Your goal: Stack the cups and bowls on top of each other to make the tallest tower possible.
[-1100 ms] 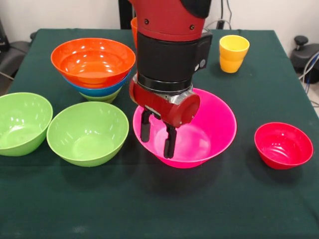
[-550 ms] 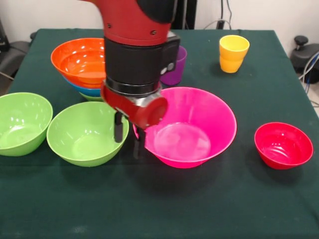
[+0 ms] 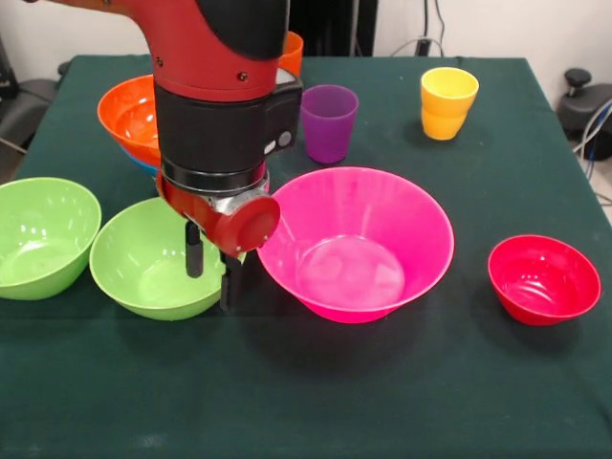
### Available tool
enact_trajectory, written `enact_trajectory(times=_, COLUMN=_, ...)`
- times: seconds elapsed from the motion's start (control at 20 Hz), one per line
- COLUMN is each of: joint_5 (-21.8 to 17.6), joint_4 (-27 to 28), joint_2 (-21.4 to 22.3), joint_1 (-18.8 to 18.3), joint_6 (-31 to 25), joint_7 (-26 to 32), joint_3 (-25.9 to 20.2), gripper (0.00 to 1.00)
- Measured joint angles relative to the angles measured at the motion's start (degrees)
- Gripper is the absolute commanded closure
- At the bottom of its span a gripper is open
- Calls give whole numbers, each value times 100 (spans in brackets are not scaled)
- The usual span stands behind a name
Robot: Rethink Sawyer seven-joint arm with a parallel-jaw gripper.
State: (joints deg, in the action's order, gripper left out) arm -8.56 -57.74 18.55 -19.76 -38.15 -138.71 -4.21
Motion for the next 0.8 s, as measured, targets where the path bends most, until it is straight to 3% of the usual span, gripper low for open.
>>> enact_trajectory(times=0.8, joint_5=0, joint_4=475, joint_2=-466, joint_1=195, joint_6=-350, joint_7=0, joint_3=81, gripper=0)
